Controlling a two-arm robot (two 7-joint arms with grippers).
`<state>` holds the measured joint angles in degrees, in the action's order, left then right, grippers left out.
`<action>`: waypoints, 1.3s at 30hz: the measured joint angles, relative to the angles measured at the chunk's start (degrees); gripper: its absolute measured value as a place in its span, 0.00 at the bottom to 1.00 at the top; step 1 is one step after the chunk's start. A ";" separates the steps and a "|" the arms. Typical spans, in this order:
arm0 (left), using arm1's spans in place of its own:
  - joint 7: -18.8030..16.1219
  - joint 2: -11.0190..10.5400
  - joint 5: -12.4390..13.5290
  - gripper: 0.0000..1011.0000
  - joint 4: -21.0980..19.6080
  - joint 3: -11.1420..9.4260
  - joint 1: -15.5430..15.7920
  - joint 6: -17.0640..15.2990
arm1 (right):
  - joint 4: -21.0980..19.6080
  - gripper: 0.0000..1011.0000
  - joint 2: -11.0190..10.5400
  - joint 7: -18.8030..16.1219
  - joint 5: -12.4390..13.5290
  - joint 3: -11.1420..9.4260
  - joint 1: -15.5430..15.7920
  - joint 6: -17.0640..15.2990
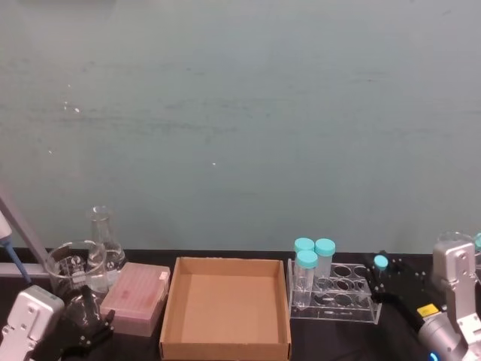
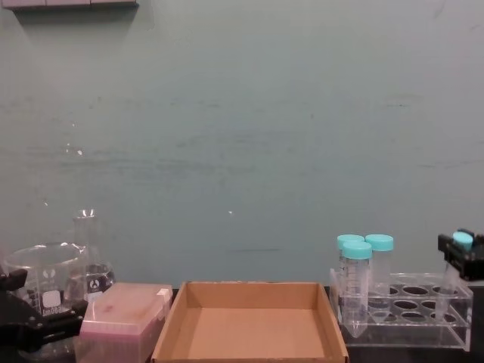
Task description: Use the right hand to move the test tube from the test tube rack into the box.
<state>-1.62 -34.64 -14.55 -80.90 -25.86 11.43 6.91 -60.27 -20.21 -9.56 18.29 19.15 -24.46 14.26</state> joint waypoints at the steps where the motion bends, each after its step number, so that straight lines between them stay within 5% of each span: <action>1: 0.00 0.00 0.00 0.99 0.00 0.00 0.00 0.00 | -0.95 0.27 -0.07 -0.22 0.12 -0.50 0.29 -0.07; 10: 0.00 0.00 0.00 0.99 0.00 0.00 0.00 0.00 | -10.94 0.27 -1.76 -2.26 2.15 -4.00 2.52 -1.41; 19: 0.00 0.00 0.00 0.99 0.00 0.00 0.00 0.00 | -15.69 0.27 -1.74 -5.24 1.92 -4.95 1.17 -0.76; 28: 0.00 0.00 0.00 0.99 0.00 0.00 0.00 0.00 | -14.90 0.27 1.66 -7.96 -0.64 -1.91 -3.23 -1.50; 39: 0.00 0.00 0.00 0.99 0.00 0.00 0.00 0.00 | -5.92 0.27 9.49 -11.83 -3.30 3.98 -9.38 -7.72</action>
<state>-1.62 -34.65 -14.55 -80.90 -25.86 11.43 6.91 -66.20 -10.72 -21.38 14.99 23.13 -33.83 6.53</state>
